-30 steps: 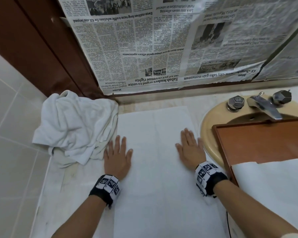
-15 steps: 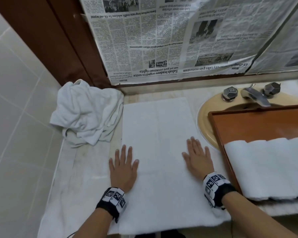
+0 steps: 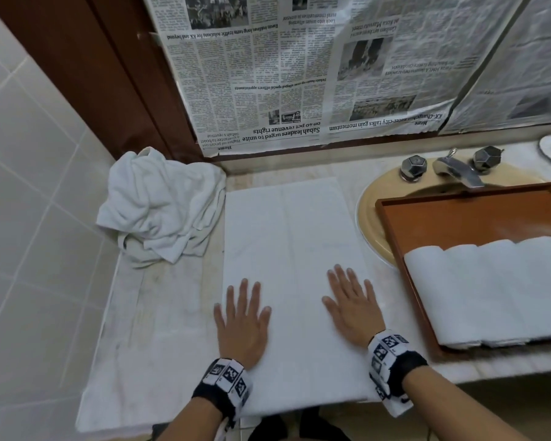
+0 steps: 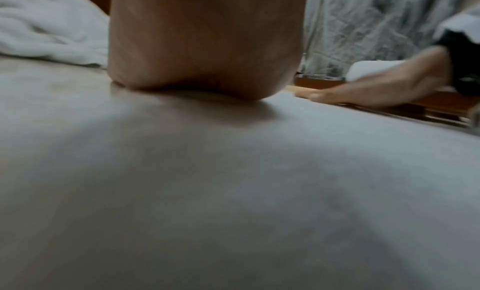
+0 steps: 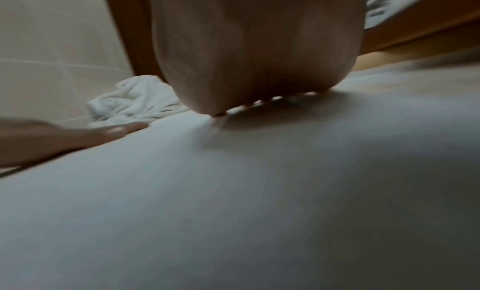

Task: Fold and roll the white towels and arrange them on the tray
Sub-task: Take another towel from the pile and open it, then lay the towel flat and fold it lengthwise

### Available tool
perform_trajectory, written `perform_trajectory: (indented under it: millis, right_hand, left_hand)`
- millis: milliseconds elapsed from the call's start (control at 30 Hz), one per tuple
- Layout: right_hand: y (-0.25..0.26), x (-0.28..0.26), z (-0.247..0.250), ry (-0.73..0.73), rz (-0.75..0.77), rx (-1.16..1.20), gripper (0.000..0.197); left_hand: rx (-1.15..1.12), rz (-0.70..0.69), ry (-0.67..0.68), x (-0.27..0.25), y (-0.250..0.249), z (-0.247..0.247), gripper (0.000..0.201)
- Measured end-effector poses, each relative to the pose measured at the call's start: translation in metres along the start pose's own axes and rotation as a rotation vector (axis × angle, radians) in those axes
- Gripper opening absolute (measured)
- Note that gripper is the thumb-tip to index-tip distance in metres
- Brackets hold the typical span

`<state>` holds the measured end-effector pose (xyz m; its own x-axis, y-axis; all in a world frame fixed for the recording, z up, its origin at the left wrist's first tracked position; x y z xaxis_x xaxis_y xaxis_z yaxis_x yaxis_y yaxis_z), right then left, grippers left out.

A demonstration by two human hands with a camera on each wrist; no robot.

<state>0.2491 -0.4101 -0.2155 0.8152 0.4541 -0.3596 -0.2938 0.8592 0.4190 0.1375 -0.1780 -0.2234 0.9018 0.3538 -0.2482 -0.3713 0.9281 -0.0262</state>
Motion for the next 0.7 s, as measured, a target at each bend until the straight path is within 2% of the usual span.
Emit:
perform_trajectory:
  millis: [67, 133, 300, 533, 633, 700]
  right_hand:
    - [-0.022, -0.001, 0.011, -0.038, -0.088, 0.032, 0.075]
    - [-0.025, -0.004, 0.015, -0.055, -0.115, 0.037, 0.078]
    - [0.016, -0.003, 0.001, 0.021, 0.075, 0.024, 0.071]
    - [-0.022, 0.02, 0.04, -0.029, -0.115, 0.02, 0.087]
    - [-0.021, 0.04, 0.067, -0.098, -0.125, 0.059, 0.069]
    - [-0.018, 0.059, 0.086, -0.174, -0.094, 0.037, 0.052]
  left_hand:
    - [-0.033, 0.081, -0.008, 0.002, 0.021, 0.001, 0.067]
    - [-0.043, 0.114, -0.011, -0.002, 0.029, 0.003, 0.067]
    - [-0.02, 0.037, 0.01, -0.012, 0.01, -0.001, 0.066]
    - [-0.022, 0.164, 0.037, 0.021, 0.042, 0.023, 0.075]
    - [-0.056, 0.135, -0.028, 0.062, 0.025, 0.055, 0.074]
    - [-0.091, 0.062, -0.028, 0.098, -0.005, 0.077, 0.06]
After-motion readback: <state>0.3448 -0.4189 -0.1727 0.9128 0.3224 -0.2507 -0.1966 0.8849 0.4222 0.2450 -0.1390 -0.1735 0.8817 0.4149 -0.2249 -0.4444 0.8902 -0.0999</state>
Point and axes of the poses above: each hand's wrist, its own x-axis towards the middle knuckle, its own z-axis out of the back of the hand, y = z × x, the point moved 8 cm from there along x, towards the middle knuckle, and after that the axes turned 13 degrees about x, right-handed, at the moved point
